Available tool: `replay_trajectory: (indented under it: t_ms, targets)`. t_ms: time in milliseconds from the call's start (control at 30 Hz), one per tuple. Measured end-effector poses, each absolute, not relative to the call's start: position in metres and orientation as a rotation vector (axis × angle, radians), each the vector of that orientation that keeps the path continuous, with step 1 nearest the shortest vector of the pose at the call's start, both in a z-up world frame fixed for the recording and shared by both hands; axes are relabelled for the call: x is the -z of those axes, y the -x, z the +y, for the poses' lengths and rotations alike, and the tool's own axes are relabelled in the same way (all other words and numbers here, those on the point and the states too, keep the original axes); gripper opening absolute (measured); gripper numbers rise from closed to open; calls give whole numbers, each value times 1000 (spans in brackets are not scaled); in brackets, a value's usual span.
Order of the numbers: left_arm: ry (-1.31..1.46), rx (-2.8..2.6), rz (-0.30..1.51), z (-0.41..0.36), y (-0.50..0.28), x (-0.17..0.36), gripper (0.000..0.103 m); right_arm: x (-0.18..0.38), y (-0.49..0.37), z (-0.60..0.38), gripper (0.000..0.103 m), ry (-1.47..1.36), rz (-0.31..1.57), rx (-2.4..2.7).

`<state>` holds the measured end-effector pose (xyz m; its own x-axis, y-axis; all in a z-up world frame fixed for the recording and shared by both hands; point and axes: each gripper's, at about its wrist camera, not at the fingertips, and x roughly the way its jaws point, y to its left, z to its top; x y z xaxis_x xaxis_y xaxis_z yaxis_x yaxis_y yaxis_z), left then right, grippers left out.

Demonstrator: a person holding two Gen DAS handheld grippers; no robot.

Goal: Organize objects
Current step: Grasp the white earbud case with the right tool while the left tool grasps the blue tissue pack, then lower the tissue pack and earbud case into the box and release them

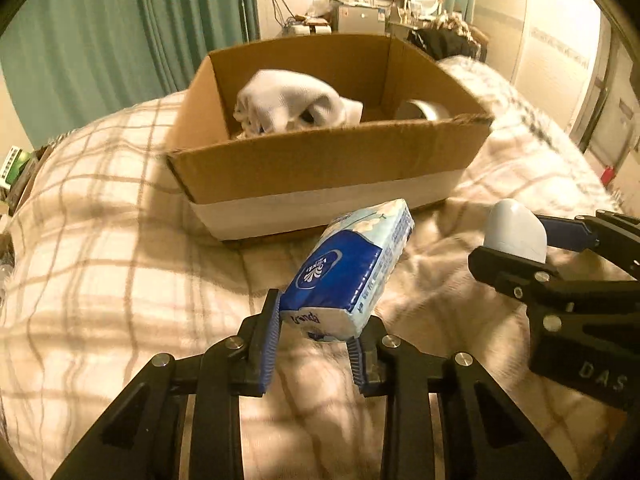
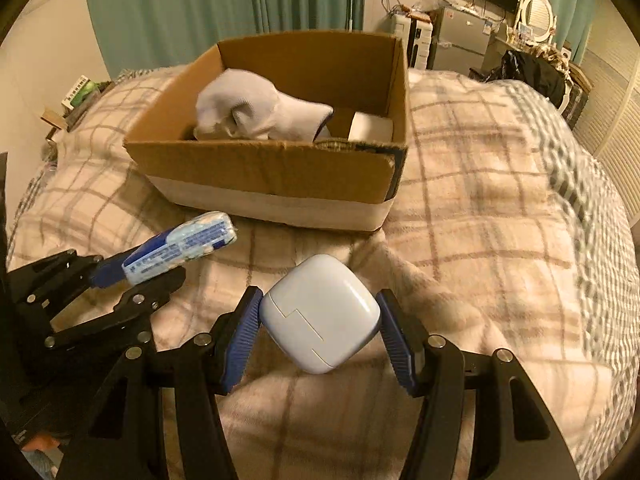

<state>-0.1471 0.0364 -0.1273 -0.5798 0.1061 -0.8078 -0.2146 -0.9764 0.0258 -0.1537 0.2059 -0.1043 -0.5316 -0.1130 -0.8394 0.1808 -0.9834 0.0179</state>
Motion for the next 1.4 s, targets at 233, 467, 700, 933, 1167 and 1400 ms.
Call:
replay_trajectory:
  t_ms: [233, 467, 700, 933, 1167, 1400]
  targets:
    - [1318, -2662, 49, 17, 113, 104, 30, 73, 127, 210, 58, -1350, 107, 2669]
    - [1208, -2701, 32, 19, 99, 62, 30, 33, 99, 205, 58, -1260, 129, 2730]
    - [1091, -2712, -40, 12, 92, 9, 30, -23, 83, 194, 58, -1107, 160, 2773]
    - [1010, -2740, -65, 7, 118, -28, 30, -75, 102, 182, 58, -977, 213, 2787]
    - [997, -2767, -62, 8, 172, -41, 30, -94, 164, 182, 58, -952, 212, 2782]
    - [1033, -2779, -7, 14, 234, -23, 30, -74, 232, 182, 58, -1002, 221, 2752]
